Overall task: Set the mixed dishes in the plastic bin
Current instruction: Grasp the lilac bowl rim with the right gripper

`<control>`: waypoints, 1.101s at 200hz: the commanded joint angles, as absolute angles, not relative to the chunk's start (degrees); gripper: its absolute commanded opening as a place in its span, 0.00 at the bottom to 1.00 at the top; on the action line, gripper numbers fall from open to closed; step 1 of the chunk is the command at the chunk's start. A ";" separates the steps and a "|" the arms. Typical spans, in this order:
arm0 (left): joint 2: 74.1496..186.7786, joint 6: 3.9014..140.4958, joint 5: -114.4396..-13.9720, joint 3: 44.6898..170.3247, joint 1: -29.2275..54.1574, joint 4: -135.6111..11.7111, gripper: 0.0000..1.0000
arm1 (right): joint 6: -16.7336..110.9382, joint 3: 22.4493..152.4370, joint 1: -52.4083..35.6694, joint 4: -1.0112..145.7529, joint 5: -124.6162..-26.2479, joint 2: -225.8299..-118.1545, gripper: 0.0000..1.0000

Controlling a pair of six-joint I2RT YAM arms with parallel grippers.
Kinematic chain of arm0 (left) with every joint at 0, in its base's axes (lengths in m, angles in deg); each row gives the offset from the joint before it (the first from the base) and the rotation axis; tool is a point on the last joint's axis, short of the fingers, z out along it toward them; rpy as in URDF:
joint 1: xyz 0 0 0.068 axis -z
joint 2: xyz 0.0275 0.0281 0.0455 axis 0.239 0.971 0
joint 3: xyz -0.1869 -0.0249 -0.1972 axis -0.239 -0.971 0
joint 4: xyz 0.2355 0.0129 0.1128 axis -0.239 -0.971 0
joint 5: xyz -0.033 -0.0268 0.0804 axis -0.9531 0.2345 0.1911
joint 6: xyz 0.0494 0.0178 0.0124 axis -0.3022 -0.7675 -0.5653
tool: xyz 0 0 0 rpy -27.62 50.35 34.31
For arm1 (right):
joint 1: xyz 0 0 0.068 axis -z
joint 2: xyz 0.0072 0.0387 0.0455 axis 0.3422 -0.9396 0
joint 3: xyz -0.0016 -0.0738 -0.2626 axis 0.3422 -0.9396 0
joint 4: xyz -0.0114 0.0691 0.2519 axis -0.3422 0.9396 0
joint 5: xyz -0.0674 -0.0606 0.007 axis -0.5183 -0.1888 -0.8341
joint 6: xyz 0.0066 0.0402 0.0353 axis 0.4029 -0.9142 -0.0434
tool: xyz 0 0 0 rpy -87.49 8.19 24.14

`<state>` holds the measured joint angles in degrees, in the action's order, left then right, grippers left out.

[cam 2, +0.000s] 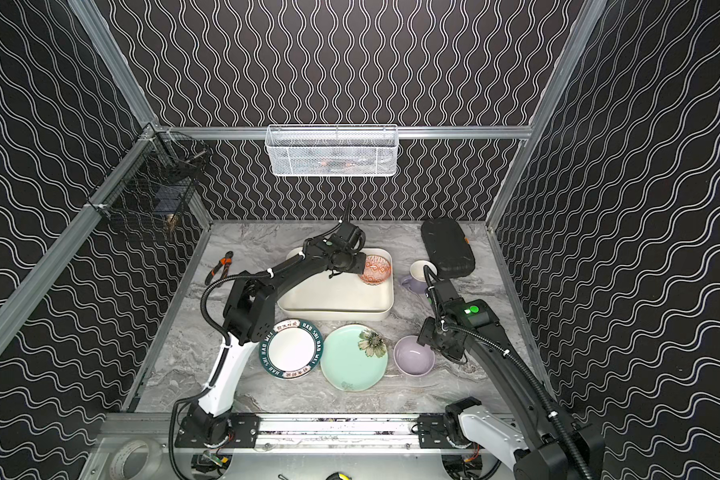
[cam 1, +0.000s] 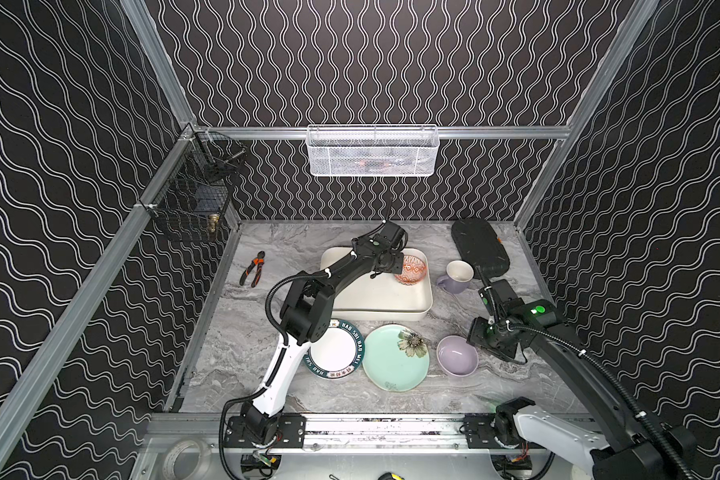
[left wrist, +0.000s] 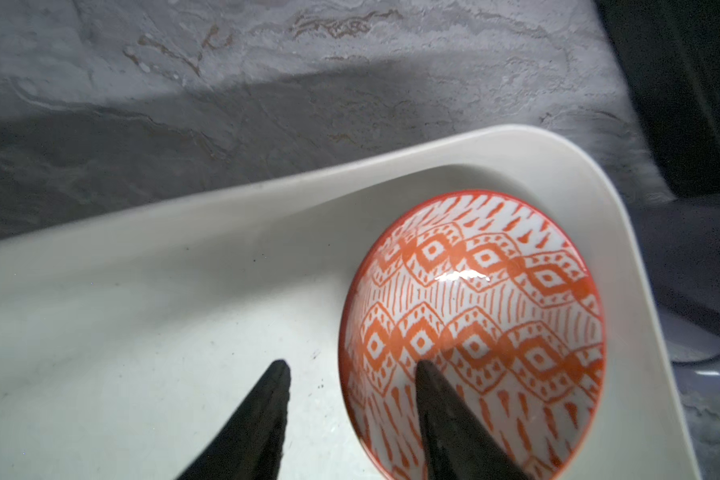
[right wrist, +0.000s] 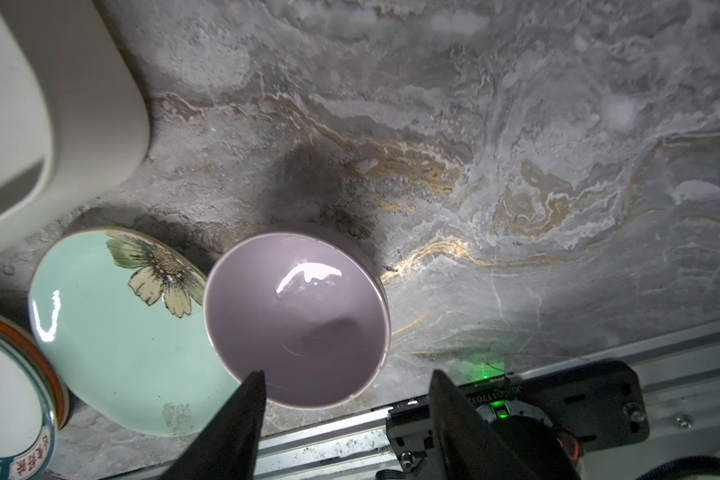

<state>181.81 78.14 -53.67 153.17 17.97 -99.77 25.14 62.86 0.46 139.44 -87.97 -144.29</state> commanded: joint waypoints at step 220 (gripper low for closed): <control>149.18 74.58 -59.63 125.00 17.86 -101.39 0.99 | 22.83 52.47 0.40 129.53 -84.08 -149.86 0.03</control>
<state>149.84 75.17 -60.55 125.46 17.90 -100.47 22.76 50.94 0.46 129.03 -83.53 -150.54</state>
